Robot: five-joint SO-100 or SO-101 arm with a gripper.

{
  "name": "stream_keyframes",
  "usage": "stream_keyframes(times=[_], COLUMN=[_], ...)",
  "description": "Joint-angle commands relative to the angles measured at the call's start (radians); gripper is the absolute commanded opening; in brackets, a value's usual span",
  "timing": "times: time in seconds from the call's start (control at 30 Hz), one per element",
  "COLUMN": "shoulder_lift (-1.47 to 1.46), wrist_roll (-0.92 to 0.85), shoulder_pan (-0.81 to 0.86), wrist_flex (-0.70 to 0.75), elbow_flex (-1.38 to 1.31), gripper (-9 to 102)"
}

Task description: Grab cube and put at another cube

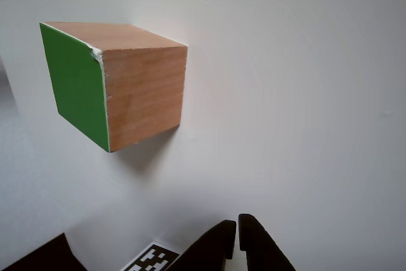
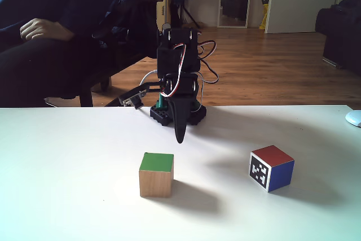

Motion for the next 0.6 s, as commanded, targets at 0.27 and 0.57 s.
stream_keyframes(times=[0.27, 0.57], shoulder_lift=[0.006, 0.006], wrist_roll=[0.035, 0.041], shoulder_pan=[0.020, 0.031], wrist_flex=[-0.003, -0.015], elbow_flex=[-0.006, -0.005], gripper=[0, 11])
